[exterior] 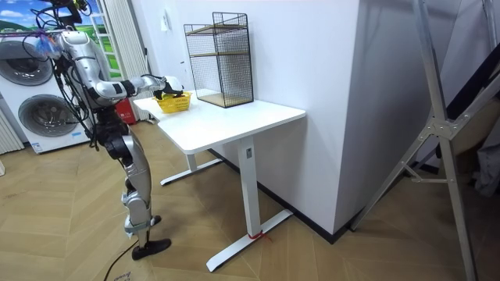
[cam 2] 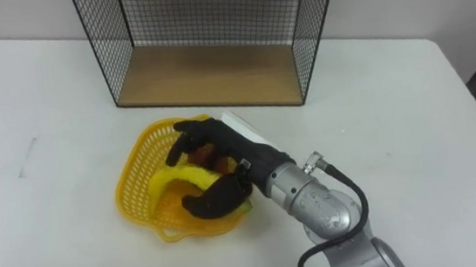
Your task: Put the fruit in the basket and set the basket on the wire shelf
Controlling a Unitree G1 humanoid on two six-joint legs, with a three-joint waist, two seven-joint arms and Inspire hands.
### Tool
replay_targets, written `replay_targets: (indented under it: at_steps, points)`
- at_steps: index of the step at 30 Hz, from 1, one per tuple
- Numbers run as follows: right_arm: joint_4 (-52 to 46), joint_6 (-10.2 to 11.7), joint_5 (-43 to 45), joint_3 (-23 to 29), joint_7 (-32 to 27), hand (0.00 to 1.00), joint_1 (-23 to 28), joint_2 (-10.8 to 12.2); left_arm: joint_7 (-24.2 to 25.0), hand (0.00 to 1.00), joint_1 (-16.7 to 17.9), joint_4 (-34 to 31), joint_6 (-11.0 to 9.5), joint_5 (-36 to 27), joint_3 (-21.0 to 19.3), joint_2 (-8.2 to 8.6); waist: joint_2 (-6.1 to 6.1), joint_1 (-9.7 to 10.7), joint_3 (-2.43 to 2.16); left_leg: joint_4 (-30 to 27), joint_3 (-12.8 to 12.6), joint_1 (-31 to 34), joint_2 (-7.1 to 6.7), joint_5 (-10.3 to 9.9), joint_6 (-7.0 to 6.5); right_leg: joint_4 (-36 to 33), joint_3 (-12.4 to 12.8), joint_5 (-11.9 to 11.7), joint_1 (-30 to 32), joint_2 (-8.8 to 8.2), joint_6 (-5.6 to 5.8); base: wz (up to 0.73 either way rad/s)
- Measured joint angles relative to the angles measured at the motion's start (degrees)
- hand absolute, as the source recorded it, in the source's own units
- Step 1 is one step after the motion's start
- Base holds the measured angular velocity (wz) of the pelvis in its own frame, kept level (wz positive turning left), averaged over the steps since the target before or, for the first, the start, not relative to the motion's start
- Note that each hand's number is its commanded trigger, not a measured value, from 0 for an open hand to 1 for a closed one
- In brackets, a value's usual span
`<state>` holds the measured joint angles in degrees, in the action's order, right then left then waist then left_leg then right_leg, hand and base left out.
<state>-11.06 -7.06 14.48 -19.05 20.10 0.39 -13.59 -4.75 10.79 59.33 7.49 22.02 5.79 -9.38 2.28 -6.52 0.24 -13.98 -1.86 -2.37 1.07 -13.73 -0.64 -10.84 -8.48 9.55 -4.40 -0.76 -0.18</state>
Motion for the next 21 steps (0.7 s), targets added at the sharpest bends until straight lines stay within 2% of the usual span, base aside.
replay_targets:
  at_steps: [8,13,21]
  points:
    - [-0.01,0.03,-0.46,0.17,-0.02,0.0,0.76,-0.01,0.02,0.0,-0.09,-0.52,-0.41,-0.04,0.02,-0.05,0.04,0.36,-0.07,-0.87,1.16,0.35,-0.24,-0.01,0.0,0.11,-1.15,0.0,-0.49,-0.2,0.0,0.07]
    - [-0.01,0.03,-0.48,0.17,0.06,0.0,0.99,-0.02,-0.05,0.0,0.0,-0.42,-0.46,-0.73,-0.04,-0.24,0.48,0.28,-0.39,-0.87,1.28,0.27,-0.33,0.0,-0.01,0.15,-1.14,0.0,-0.61,-0.25,0.0,0.0]
    - [0.02,0.03,-0.82,0.27,-0.04,0.0,1.09,0.0,-0.14,0.0,0.14,0.3,-0.49,-4.75,-0.11,-0.32,0.34,0.16,-0.28,-0.86,1.58,0.18,-0.34,0.0,-0.01,0.12,-1.32,0.0,-0.79,-0.23,0.0,0.0]
